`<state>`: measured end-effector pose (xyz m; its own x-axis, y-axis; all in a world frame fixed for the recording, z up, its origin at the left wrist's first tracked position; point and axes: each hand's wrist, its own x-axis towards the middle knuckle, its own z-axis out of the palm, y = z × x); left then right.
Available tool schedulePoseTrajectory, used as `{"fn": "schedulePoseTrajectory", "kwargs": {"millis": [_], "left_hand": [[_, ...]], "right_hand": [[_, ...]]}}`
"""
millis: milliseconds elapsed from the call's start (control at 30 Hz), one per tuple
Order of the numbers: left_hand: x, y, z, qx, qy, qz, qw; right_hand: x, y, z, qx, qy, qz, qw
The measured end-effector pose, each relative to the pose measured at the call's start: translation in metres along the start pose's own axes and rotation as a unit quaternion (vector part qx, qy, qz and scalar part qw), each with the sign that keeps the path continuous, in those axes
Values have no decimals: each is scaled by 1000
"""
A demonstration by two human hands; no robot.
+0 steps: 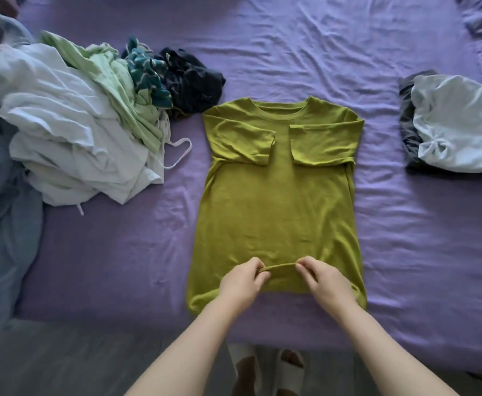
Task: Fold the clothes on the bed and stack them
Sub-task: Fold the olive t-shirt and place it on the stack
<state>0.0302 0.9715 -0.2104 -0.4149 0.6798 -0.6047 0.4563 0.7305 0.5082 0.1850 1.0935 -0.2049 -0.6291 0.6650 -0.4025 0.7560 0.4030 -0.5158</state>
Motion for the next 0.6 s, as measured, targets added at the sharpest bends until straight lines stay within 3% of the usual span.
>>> {"fn": "schedulePoseTrajectory", "kwargs": {"millis": [100,200,267,400,600], "left_hand": [[12,4,-33,85,41,-17,995],[26,5,-67,104,14,6,994],[39,6,-87,60,-13,18,998],[68,15,-124,-82,14,23,996],[114,47,-170,-207,7,23,978]], "right_hand": [[20,-15,-22,-39,43,26,998],[40,-20,-52,-68,60,50,995],[55,-19,-74,-43,31,53,997],[88,-12,-111,27,-51,-9,998],[147,-5,-150,186,-25,11,982]]}}
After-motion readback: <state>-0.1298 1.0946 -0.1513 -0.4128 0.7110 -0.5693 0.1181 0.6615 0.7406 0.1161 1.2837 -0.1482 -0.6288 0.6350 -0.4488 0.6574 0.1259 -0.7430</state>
